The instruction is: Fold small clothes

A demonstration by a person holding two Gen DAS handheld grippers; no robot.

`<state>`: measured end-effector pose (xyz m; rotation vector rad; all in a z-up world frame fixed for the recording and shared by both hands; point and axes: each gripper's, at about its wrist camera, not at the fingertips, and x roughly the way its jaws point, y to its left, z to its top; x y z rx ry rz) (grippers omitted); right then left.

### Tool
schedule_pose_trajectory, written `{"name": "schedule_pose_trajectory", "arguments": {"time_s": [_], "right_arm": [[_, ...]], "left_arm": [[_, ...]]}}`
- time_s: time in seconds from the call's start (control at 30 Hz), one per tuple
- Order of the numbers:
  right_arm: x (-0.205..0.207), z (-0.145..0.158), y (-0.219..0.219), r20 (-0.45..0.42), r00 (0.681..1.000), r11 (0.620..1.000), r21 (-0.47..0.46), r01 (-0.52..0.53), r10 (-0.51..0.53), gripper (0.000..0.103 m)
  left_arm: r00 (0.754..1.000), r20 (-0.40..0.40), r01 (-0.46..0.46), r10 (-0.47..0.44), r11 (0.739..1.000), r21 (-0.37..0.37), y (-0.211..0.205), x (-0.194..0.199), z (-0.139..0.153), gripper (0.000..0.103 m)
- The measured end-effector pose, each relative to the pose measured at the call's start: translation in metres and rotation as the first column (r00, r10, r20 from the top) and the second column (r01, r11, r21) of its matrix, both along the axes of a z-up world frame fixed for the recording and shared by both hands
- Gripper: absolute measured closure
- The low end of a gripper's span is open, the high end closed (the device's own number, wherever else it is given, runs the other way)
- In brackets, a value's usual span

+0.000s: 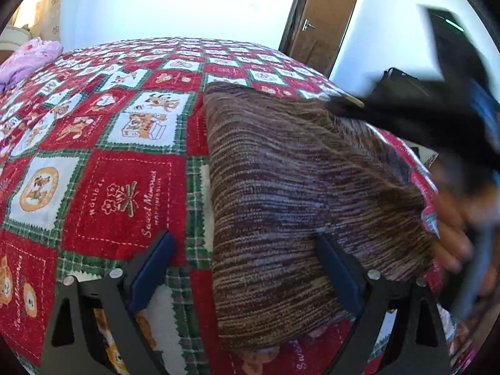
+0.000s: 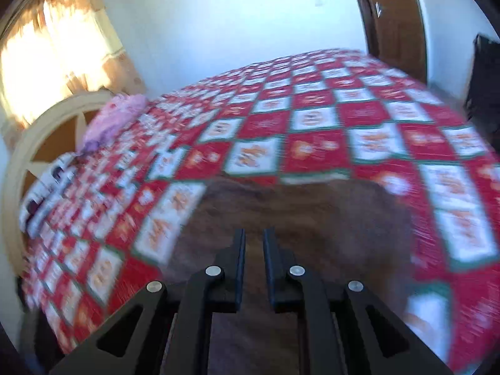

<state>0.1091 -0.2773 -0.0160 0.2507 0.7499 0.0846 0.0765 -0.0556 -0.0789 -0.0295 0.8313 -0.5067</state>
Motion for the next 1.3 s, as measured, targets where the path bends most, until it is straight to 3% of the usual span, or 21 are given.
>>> {"name": "schedule_pose_trajectory", "arguments": {"time_s": [0.13, 0.23, 0.43, 0.6, 0.77, 0.93, 1.07, 1.3], "right_arm": [[-0.05, -0.027, -0.018, -0.08, 0.996, 0.99, -0.138, 0.02, -0.031, 0.091], [-0.076, -0.042, -0.029, 0.033, 0.999, 0.995, -0.094, 0.034, -0.031, 0.091], [-0.074, -0.042, -0.015, 0.051, 0.998, 0.98, -0.19, 0.058, -0.049, 0.091], [-0.074, -0.043, -0.019, 0.057, 0.997, 0.986, -0.157, 0.057, -0.049, 0.091], [-0.078, -0.036, -0.009, 0.027, 0.996, 0.974, -0.208, 0.087, -0.083, 0.09], [-0.123, -0.025, -0.012, -0.014, 0.989, 0.989, -0.008, 0.145, -0.145, 0.085], [-0.165, -0.024, -0.006, 0.012, 0.979, 0.979, 0.023, 0.204, -0.204, 0.083], [-0.193, -0.039, 0.009, 0.0, 0.969, 0.968, 0.049, 0.246, -0.246, 0.065]], "left_arm": [[1.0, 0.009, 0.0, 0.0, 1.0, 0.028, -0.003, -0.001, -0.001, 0.006], [1.0, 0.016, 0.0, 0.0, 0.999, 0.043, -0.004, 0.0, -0.001, 0.006], [1.0, 0.026, -0.004, 0.003, 0.998, 0.058, -0.006, -0.003, -0.002, 0.005], [1.0, 0.031, -0.005, 0.003, 0.998, 0.068, -0.009, -0.004, -0.002, 0.004], [0.999, 0.034, -0.006, 0.003, 0.997, 0.073, -0.008, -0.004, -0.002, 0.004], [0.999, 0.041, -0.009, 0.006, 0.997, 0.072, -0.008, -0.006, -0.002, 0.004], [0.998, 0.055, -0.021, 0.016, 0.996, 0.089, -0.008, -0.011, -0.001, 0.004], [0.996, 0.067, -0.068, 0.062, 0.994, 0.085, 0.008, -0.041, 0.001, 0.004]]}}
